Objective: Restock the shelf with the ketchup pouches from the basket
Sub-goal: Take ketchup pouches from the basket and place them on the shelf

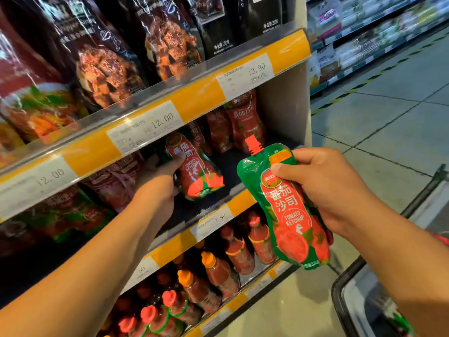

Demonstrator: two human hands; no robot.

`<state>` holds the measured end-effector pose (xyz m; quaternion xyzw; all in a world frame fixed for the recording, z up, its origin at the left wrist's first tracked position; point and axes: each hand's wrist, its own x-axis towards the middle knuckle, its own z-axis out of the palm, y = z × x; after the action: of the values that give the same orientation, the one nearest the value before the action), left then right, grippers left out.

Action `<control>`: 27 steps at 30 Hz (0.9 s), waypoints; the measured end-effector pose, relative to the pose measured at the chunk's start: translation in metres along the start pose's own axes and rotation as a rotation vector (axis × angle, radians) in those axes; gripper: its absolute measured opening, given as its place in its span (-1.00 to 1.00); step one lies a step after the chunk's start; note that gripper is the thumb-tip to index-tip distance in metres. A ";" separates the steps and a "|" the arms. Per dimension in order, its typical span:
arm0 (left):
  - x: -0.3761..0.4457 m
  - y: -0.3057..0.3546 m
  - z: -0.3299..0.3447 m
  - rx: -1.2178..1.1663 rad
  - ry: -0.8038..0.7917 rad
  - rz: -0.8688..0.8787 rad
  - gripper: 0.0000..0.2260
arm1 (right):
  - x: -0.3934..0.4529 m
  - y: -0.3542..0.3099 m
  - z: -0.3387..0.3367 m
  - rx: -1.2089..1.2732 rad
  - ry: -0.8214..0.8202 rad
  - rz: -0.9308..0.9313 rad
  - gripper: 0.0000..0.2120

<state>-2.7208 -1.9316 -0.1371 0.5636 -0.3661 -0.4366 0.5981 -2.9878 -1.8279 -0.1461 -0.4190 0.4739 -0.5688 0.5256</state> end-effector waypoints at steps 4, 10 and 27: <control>0.024 -0.001 0.014 0.125 -0.002 0.083 -0.30 | -0.003 -0.003 -0.006 0.024 0.012 0.012 -0.89; 0.052 -0.014 0.027 0.163 -0.038 0.148 -0.76 | -0.012 -0.004 -0.006 0.003 0.003 -0.014 -0.93; 0.070 -0.009 0.040 0.243 0.065 0.165 -0.43 | -0.012 -0.010 -0.007 0.013 0.034 -0.014 -0.91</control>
<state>-2.7343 -2.0115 -0.1456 0.6139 -0.4415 -0.3200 0.5707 -2.9953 -1.8150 -0.1374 -0.4091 0.4762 -0.5826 0.5162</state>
